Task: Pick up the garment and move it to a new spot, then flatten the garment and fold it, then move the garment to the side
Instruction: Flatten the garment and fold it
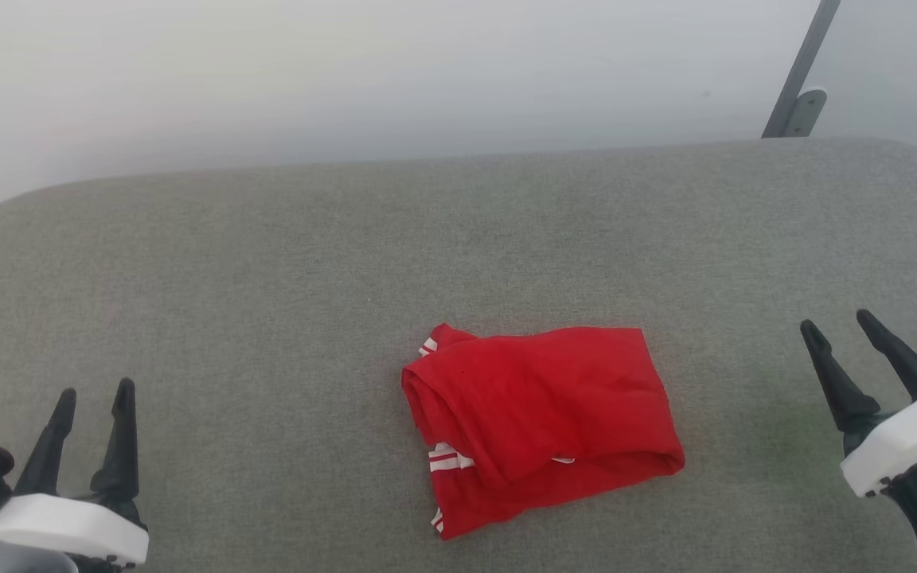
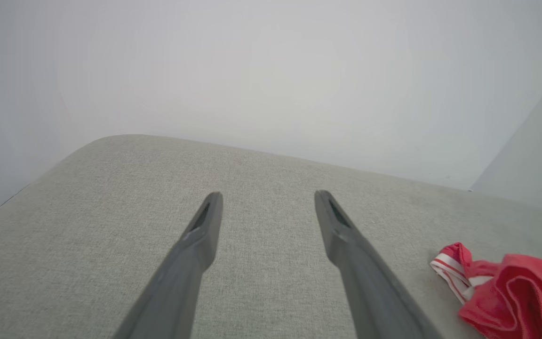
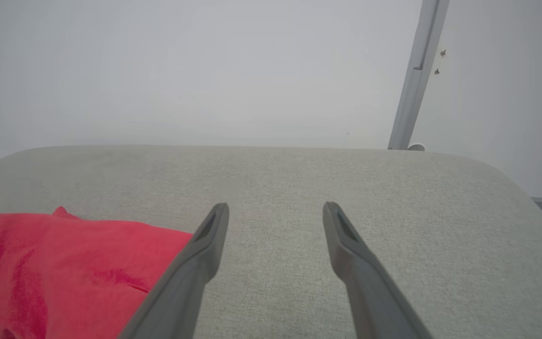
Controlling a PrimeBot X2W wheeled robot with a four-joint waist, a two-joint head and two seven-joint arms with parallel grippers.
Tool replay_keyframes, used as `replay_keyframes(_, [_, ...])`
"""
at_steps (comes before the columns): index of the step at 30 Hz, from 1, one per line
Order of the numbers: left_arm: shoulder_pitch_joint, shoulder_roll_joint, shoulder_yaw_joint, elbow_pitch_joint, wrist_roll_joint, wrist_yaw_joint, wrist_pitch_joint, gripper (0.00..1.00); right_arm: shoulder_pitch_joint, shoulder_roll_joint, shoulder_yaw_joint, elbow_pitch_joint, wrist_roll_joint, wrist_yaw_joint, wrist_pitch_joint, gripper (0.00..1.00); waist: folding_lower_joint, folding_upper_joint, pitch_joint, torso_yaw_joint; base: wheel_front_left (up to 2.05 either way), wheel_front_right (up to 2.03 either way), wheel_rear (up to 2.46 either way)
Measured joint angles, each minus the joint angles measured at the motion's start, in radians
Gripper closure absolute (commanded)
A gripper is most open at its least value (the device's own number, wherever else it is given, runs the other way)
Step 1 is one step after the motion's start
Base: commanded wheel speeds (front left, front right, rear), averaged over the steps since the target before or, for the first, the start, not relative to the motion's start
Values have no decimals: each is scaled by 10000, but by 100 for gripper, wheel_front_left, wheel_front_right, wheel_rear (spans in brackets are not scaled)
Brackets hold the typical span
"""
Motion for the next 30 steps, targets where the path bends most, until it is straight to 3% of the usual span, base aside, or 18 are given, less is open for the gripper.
replay_keyframes(10, [335,-17,165,69,0,-2,0,0,226,393,-73,951,-180,0,-844,0,0,0,-186,-6,0,0,0])
replay_keyframes(30, [535,6,299,33,153,0,0,0,928,1028,-1060,213,-892,0,-871,0,0,0,-415,199,0,0,0])
